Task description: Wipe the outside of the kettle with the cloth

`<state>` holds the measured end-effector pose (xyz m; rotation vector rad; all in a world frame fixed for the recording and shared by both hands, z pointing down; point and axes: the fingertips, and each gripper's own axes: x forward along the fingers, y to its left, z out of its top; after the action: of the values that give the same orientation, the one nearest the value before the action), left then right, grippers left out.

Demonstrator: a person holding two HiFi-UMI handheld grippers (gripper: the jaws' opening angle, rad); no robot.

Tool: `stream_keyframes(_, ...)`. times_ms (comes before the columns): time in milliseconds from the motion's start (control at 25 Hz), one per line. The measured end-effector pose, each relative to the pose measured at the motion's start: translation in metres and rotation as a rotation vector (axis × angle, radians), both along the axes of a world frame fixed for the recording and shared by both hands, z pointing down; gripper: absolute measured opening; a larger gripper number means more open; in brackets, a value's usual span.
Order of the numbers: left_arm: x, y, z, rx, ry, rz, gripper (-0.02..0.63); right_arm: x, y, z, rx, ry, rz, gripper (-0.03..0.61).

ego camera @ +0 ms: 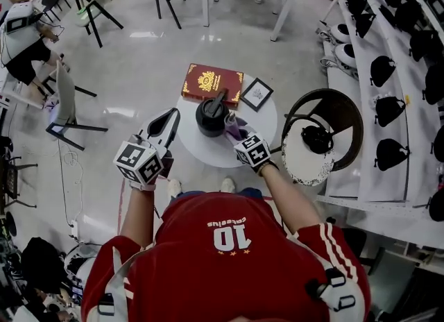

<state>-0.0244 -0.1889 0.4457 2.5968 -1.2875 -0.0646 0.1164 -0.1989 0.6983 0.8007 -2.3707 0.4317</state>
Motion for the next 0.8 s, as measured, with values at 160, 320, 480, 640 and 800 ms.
stream_keyframes(160,-0.011,-0.004,-0.004,0.003,0.013,0.039,0.006,-0.009,0.007,-0.001,-0.012,0.000,0.047,0.044)
stream_keyframes(320,-0.027,-0.007,-0.006,0.000,0.021,0.077,0.006,-0.025,0.014,-0.002,-0.030,-0.003,0.092,0.044)
stream_keyframes(480,-0.048,-0.009,-0.006,-0.006,0.029,0.103,0.006,-0.045,0.021,-0.003,-0.037,0.006,0.118,0.044)
stream_keyframes(640,-0.071,-0.011,-0.006,-0.006,0.039,0.121,0.006,-0.063,0.022,-0.002,-0.042,0.008,0.147,0.044)
stream_keyframes(800,-0.092,-0.011,-0.006,-0.006,0.042,0.142,0.006,-0.080,0.023,-0.002,-0.040,0.012,0.183,0.044)
